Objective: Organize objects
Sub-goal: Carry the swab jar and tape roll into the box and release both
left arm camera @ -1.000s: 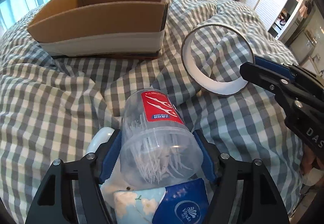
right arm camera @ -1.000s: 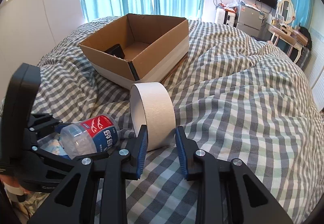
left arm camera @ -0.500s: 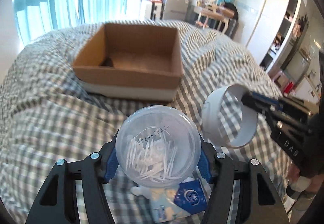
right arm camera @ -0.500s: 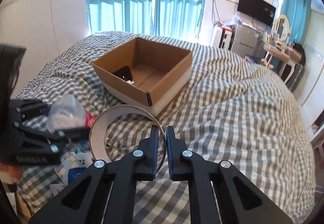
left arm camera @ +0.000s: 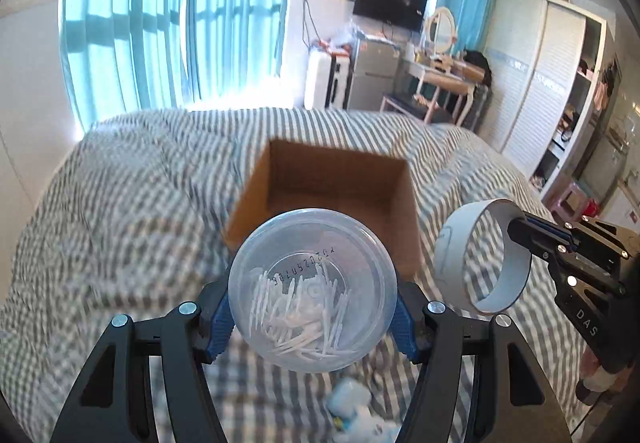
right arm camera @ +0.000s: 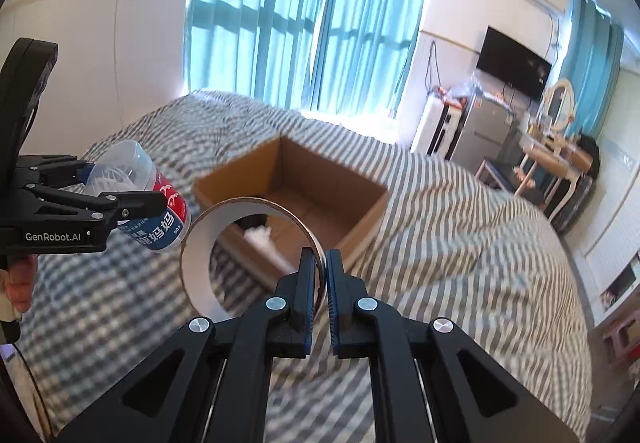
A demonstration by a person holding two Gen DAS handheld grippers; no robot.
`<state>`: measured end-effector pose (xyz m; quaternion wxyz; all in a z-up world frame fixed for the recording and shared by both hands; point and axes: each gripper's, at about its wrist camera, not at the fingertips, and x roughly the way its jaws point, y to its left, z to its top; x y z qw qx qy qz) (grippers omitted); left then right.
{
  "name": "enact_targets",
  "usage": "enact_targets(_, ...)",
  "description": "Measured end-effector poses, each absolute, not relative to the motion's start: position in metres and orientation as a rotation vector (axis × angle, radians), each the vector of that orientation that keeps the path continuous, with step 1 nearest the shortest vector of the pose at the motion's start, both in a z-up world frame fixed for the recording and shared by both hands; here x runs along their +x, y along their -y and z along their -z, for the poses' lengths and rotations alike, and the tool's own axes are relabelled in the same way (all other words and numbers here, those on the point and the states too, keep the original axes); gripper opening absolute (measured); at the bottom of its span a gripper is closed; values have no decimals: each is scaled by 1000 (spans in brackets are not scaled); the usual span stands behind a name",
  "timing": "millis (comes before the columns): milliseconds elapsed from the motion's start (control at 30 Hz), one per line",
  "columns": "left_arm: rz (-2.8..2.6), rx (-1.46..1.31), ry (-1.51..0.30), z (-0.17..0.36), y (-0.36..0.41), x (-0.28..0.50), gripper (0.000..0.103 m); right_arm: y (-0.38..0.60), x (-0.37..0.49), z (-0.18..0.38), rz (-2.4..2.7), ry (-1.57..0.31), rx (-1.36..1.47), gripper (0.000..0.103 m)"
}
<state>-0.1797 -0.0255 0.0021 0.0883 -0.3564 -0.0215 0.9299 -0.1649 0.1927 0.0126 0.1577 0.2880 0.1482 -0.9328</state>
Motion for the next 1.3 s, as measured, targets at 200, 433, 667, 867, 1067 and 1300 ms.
enact_targets(200, -2806, -1005, 38, -27, 29, -231, 66, -174, -219, -31, 2713, -474, 780, 6)
enact_targets(433, -2802, -1017, -31, -21, 23, -300, 66, -161, -290, -22, 2720, -509, 821, 6)
enact_targets(667, -2721, -1106, -84, 28, 11, -357, 66, -157, -349, 24, 2677, -478, 946, 6)
enact_targets(867, -2653, -1193, -78, 70, 9, -380, 66, -159, -374, 67, 2621, -469, 1051, 6)
enact_targets(1067, -2641, -1216, -80, 89, 10, -383, 66, -160, -378, 83, 2577, -467, 1096, 6)
enact_targets(1300, -2618, -1218, -137, 84, 0, -374, 66, -158, -365, 83, 2564, -480, 1101, 6)
